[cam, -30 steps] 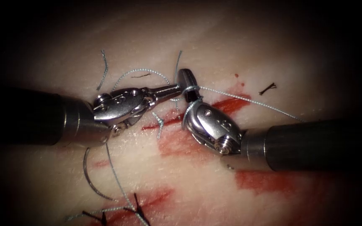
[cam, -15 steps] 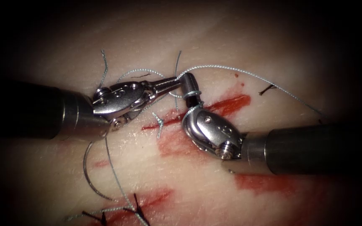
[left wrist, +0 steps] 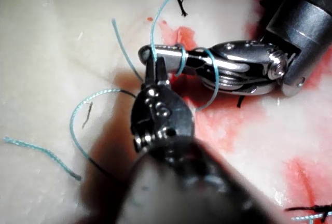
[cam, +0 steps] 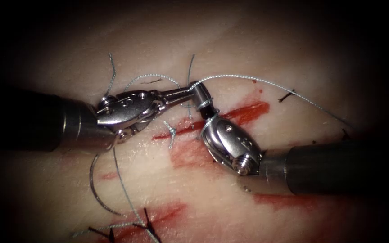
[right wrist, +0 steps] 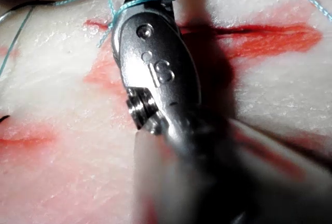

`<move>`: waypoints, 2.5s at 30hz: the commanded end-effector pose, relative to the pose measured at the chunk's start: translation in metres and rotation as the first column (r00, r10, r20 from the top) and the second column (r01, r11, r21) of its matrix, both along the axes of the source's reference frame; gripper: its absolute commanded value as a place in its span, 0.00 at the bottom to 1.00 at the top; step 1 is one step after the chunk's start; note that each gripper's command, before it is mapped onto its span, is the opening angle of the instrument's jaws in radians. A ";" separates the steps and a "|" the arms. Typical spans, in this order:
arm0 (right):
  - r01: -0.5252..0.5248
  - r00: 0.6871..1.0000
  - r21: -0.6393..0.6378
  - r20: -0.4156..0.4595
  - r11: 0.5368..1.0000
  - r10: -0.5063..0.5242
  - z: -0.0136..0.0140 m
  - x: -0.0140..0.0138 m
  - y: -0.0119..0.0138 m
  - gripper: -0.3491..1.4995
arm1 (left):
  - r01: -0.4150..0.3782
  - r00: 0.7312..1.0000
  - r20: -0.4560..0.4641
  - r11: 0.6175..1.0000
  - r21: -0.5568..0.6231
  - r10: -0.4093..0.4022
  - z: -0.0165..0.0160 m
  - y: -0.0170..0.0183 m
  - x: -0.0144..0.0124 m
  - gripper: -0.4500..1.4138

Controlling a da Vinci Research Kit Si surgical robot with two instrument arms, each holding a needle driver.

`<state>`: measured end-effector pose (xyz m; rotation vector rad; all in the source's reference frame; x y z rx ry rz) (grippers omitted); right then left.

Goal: Wound Closure

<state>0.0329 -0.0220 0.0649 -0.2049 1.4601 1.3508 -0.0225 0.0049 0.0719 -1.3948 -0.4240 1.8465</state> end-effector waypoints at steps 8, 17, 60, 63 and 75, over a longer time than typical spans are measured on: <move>-0.004 1.000 0.027 0.027 1.000 0.003 -0.0004 0.0003 0.0000 0.00 | -0.074 0.997 0.038 0.997 -0.001 0.074 0.0003 -0.0005 0.0003 0.00; 0.027 0.999 0.019 0.027 0.999 -0.027 0.0002 0.0000 0.0003 0.07 | -0.098 0.993 0.063 0.995 0.014 0.097 0.0001 -0.0005 0.0006 0.00; 0.116 0.993 0.038 0.023 0.992 -0.117 0.0023 0.0002 0.0017 0.40 | -0.113 0.991 0.071 0.993 0.019 0.111 0.0002 -0.0007 0.0001 0.00; 0.116 0.993 0.039 0.023 0.993 -0.117 0.0022 0.0003 0.0019 0.41 | -0.108 0.992 0.073 0.994 0.021 0.106 -0.0002 -0.0004 0.0001 0.00; 0.115 0.993 0.047 0.019 0.992 -0.116 0.0015 0.0001 0.0023 0.44 | -0.071 0.993 0.098 0.997 0.030 0.068 -0.0024 0.0006 -0.0001 0.00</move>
